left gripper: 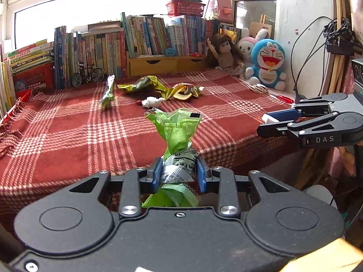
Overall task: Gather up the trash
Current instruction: 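Carry the green wrapper and white paper down over the black bin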
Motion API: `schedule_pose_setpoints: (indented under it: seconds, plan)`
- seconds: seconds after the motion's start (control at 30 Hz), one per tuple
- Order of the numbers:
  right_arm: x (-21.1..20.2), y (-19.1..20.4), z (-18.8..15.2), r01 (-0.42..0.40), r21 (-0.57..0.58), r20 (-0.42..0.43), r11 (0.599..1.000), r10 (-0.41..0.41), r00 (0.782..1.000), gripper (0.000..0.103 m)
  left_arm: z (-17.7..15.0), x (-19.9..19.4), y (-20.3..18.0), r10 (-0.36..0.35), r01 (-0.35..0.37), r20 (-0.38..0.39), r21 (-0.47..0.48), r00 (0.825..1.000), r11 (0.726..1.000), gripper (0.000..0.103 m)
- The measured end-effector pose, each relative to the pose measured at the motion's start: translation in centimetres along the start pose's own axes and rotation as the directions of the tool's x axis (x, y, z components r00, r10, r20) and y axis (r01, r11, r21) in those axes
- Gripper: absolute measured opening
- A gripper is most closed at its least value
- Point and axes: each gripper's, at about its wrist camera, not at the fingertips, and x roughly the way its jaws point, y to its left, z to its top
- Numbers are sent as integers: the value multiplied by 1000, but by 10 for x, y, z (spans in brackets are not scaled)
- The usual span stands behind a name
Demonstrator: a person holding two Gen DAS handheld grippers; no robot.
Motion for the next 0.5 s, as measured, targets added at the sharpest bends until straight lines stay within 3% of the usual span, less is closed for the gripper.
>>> schedule_pose_setpoints:
  seconds: [0.23, 0.5]
  plan:
    - [-12, 17, -29, -7, -20, -75, 1000, 5, 997, 47, -40, 4, -12, -38, 37, -106, -13, 994, 999, 30]
    - [15, 17, -60, -25, 31, -180, 999, 30, 983, 47, -69, 40, -12, -56, 47, -209, -51, 976, 998, 30]
